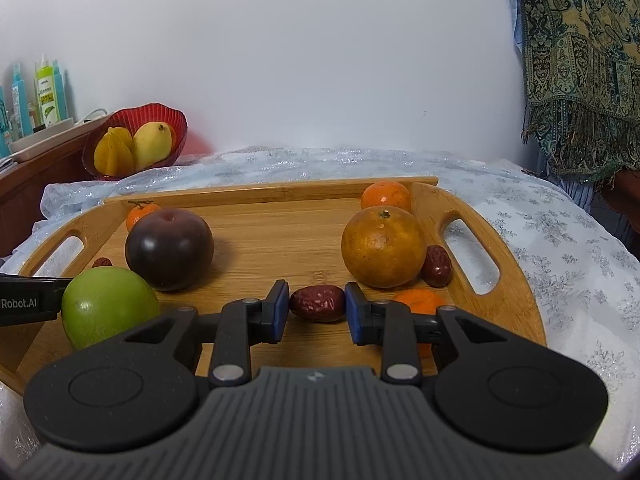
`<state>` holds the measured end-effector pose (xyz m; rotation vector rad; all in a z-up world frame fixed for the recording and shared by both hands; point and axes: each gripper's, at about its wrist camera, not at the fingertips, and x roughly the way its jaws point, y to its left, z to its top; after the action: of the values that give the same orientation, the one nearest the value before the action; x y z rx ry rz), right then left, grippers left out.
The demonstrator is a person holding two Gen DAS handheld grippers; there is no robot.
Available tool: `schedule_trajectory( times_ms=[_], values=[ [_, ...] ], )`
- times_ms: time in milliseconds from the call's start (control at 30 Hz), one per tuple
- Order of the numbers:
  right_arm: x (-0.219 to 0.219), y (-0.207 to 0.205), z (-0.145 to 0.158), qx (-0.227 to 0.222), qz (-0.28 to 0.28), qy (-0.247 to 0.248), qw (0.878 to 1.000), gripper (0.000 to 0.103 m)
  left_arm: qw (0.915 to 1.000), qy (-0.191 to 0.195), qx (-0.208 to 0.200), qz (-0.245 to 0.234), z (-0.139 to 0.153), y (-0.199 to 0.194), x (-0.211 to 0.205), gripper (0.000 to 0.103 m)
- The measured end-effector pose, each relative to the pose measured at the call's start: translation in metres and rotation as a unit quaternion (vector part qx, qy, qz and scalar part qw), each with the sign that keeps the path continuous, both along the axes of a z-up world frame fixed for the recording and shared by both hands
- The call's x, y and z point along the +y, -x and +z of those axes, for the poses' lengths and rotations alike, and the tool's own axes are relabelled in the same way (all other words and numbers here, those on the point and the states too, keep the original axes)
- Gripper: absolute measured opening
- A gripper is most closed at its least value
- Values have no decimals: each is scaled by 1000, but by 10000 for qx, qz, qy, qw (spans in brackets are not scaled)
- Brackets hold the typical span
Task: Organize fruits
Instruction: 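Carry both red dates over the bamboo tray, then lower both dates onto the tray and open both tools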
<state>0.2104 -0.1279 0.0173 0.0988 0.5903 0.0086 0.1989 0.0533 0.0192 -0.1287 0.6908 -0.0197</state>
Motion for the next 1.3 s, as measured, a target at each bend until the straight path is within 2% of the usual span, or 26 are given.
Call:
schedule_trajectory(
  times_ms=[1167,1233,1300],
  values=[
    [1,0,0,37,49,101,9999,42,10000,9,51,-19,-1,-2,0,18],
    [1,0,1,37,47,113,9999,43,10000,6,47,-28,-2,-1,0,18],
    [1,1,1,39,48,115,9999,51,10000,11,48,-33,-2,-1,0,19]
  ],
)
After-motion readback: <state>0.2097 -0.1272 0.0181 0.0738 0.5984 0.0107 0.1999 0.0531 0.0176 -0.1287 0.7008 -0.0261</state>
